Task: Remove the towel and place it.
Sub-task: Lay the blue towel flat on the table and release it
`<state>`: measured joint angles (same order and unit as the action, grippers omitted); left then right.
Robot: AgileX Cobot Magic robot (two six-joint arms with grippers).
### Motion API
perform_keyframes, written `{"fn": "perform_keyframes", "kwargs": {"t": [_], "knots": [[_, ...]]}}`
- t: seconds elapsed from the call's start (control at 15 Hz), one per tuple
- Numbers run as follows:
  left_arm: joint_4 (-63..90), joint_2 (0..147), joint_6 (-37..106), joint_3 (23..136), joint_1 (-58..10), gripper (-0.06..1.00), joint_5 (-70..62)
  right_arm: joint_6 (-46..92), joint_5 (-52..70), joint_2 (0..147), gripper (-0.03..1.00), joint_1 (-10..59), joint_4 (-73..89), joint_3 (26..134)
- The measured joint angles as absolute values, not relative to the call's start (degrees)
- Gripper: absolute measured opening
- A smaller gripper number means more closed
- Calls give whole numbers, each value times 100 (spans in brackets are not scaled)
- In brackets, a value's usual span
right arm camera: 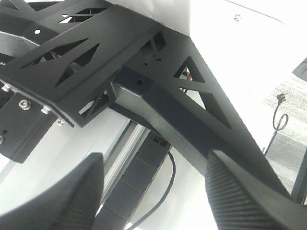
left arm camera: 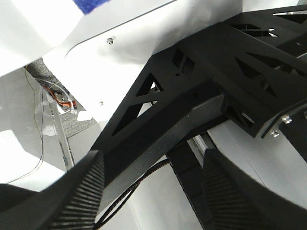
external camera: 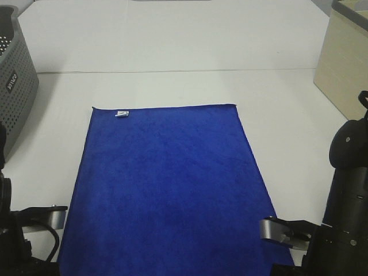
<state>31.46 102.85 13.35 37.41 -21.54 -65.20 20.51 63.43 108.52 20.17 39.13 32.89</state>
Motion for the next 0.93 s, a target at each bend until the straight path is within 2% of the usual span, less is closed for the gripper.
{"fn": "perform_keyframes", "kwargs": {"t": [0.4,0.73,0.93], "knots": [[3146,10290,1335,4532,-2154,59,-6893,2034,6830,10359,63,2017,3770,3633],[2934,10296,1243,5529,-2154,59,-6916,1409,6956,9763,63,2011,2836,5151],[1948,10296,613,6635,-2154,59,-6933,1037,6715,9775,63,2005,2412,6388]]}}
